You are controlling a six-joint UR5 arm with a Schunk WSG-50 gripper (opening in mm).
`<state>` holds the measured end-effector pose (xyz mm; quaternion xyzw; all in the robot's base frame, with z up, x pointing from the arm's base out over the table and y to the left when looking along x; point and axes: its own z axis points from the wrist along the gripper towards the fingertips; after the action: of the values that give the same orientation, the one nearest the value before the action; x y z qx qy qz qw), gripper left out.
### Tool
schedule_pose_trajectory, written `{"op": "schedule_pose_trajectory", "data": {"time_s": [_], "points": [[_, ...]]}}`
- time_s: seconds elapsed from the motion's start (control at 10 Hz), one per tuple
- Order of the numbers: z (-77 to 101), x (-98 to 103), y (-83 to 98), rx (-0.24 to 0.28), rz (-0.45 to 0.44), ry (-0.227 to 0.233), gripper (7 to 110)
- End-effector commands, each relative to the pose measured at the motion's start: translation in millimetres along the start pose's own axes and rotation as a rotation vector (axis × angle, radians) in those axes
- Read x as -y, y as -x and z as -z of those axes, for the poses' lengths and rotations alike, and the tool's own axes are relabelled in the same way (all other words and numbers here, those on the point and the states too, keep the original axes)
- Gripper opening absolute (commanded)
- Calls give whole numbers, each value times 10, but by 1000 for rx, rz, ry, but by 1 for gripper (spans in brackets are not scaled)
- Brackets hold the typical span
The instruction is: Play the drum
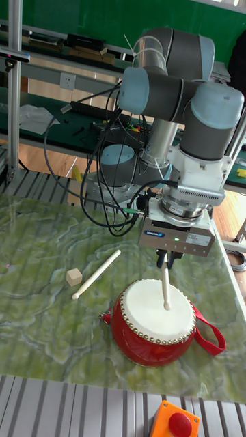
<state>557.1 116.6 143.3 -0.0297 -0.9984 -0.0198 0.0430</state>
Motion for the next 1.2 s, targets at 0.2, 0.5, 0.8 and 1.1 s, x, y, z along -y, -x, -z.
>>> {"op": "schedule_pose_trajectory", "data": {"time_s": [0.2,0.5,0.8,1.1], "points": [[4,178,-987,-507,-31,-79,7],[7,122,-541,-237,-48,-68,7],[122,96,-255,-54,-45,-58,7],[77,143,-387,-127,-21,-60,7]]}}
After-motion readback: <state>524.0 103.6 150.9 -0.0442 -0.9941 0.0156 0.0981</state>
